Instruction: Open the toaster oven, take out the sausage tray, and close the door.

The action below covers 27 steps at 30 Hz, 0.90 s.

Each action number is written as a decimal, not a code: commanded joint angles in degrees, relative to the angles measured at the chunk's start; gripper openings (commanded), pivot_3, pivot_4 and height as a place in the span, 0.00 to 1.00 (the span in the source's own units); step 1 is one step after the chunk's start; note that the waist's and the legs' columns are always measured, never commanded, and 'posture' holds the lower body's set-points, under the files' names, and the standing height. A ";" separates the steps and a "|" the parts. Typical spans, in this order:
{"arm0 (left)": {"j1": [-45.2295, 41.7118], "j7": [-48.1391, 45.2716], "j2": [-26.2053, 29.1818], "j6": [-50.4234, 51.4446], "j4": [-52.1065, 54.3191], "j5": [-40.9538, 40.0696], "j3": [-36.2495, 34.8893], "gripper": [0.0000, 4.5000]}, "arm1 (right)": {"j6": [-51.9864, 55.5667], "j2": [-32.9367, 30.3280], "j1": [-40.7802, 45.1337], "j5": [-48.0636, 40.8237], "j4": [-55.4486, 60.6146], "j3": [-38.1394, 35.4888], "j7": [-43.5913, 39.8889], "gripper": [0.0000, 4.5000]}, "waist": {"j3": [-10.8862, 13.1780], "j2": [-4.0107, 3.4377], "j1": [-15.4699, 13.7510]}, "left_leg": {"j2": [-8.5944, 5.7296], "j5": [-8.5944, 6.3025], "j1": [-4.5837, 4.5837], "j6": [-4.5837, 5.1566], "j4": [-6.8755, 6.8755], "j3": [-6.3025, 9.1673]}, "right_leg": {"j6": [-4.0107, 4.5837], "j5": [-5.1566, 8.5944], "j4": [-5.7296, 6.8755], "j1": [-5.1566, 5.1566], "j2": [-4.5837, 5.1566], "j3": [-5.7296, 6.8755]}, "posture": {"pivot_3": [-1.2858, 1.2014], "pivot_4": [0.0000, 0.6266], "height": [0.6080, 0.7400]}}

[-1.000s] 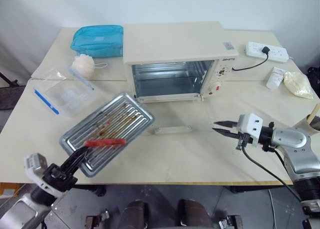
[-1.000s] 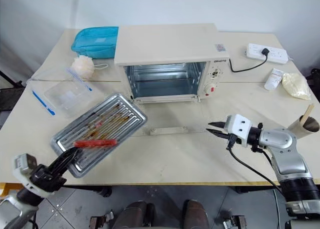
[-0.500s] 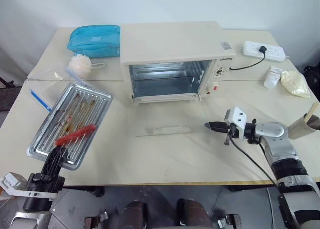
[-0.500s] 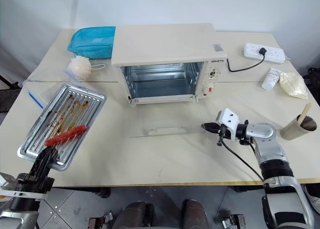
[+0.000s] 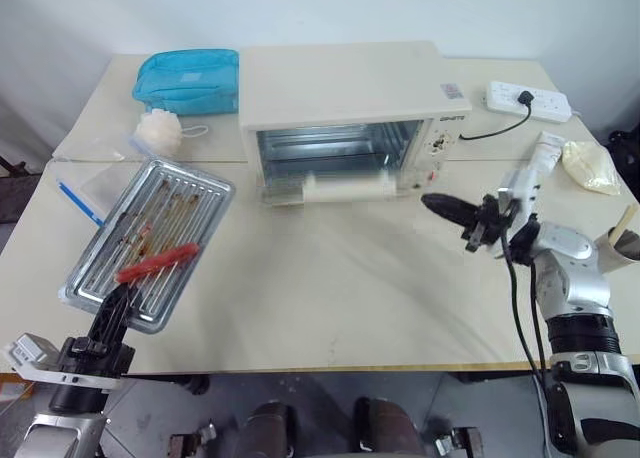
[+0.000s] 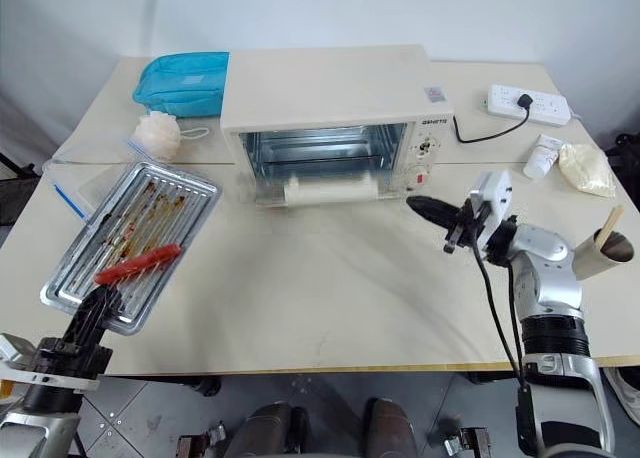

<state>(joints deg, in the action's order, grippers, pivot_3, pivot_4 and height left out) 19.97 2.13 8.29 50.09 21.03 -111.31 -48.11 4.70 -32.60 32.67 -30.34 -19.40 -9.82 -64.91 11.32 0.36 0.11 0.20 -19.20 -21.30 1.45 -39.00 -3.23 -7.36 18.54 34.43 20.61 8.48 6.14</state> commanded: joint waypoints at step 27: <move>-18.24 -4.61 27.82 17.47 -18.93 -1.69 22.62 0.00 | 14.06 -11.45 -39.02 -8.29 47.70 -13.91 2.47 0.99 | 0.10 -0.22 -1.44 | -0.12 -0.18 -0.06 0.09 0.11 0.04 | -0.02 -0.01 -0.13 0.02 0.03 -0.17 | 0.52 0.24 1.00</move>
<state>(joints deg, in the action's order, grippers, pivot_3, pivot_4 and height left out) 3.02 -2.64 35.43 67.19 2.77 -111.35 -26.78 18.78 -43.06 -5.96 -37.26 25.91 -21.13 -63.33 11.42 0.14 -1.33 0.07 -19.37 -21.32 1.56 -38.88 -3.22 -7.39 18.53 34.33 20.64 8.51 5.93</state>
